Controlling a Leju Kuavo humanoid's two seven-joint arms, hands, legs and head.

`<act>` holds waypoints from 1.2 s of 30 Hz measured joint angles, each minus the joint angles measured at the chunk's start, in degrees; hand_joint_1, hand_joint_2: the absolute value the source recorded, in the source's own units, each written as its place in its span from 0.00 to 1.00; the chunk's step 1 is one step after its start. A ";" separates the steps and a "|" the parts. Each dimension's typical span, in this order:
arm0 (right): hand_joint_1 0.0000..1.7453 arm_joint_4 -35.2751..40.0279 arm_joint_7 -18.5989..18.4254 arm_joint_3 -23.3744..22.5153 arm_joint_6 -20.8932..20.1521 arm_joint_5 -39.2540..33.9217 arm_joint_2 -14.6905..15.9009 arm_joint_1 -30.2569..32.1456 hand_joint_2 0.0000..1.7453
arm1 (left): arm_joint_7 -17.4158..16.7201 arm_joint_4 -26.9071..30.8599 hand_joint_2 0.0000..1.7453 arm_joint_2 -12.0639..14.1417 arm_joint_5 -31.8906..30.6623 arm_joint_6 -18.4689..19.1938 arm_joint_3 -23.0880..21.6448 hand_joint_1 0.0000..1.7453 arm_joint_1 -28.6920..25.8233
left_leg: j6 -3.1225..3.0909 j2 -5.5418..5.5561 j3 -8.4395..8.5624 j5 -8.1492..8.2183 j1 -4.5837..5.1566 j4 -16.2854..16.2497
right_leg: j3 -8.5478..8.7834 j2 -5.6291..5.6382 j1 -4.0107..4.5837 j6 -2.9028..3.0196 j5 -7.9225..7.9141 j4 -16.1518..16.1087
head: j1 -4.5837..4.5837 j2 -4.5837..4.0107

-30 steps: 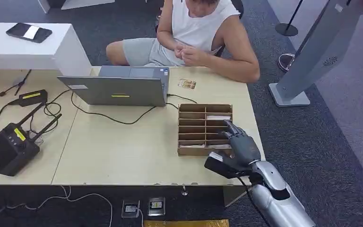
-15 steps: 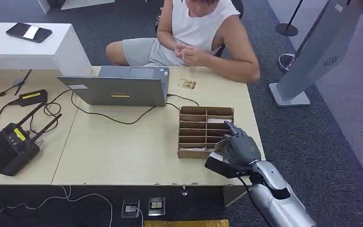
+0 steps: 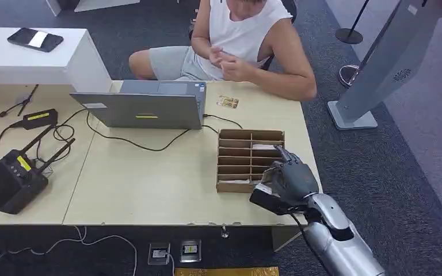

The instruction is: Pass the card to the sensor for recognition and then transmit it.

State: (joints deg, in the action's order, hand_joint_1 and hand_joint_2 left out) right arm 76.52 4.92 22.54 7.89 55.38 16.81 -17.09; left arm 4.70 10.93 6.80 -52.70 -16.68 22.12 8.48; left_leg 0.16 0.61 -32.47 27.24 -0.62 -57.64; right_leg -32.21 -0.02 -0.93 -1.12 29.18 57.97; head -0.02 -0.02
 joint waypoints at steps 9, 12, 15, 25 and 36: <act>1.00 -0.09 2.54 -3.61 1.68 -1.18 -0.02 -12.46 1.00 | 0.00 0.02 1.00 -0.17 -1.07 0.74 0.00 0.00 1.32 | 0.06 -0.10 0.00 -0.10 0.01 -0.02 | -0.03 0.04 -0.01 0.02 -0.12 0.01 | 0.00 0.00; 1.00 -0.46 5.13 -4.66 4.31 -3.11 -0.09 -18.17 1.00 | -0.13 0.02 1.00 -0.31 -0.96 0.61 0.00 0.00 1.60 | 0.05 -0.09 -0.04 -0.12 0.01 -0.02 | -0.03 0.03 -0.01 0.03 -0.14 0.03 | 0.02 0.00; 1.00 -2.86 6.71 -4.81 6.97 -5.31 -0.79 -25.40 1.00 | -0.15 0.02 1.00 -0.50 -0.72 0.48 0.00 0.00 1.77 | 0.05 -0.10 -0.05 -0.12 0.01 -0.02 | -0.07 0.07 -0.01 0.03 -0.15 0.03 | 0.00 0.00; 1.00 -16.63 9.90 -3.87 9.14 -6.60 -5.22 -37.19 1.00 | -0.79 0.02 1.00 -1.16 -1.84 0.92 -0.04 0.00 2.66 | 0.05 0.01 -0.11 -0.12 -0.03 -0.01 | -0.05 0.00 0.03 0.03 -0.14 0.03 | 0.00 0.00; 1.00 -35.33 11.39 -1.12 12.37 -5.24 -9.05 -41.04 1.00 | -1.42 0.02 1.00 -1.55 -3.02 1.70 -0.26 0.00 2.89 | 0.06 0.17 -0.12 -0.13 -0.03 -0.02 | -0.03 -0.18 0.04 0.05 -0.12 0.02 | 0.02 0.00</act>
State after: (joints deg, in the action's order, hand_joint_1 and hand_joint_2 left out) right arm 41.20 16.31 21.42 20.26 50.14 7.76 -58.12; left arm 3.28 10.95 5.25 -55.71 -14.97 21.86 11.37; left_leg 0.22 0.78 -32.59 27.11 -0.66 -57.66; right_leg -32.24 -0.20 -0.89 -1.07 29.05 57.99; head 0.00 -0.02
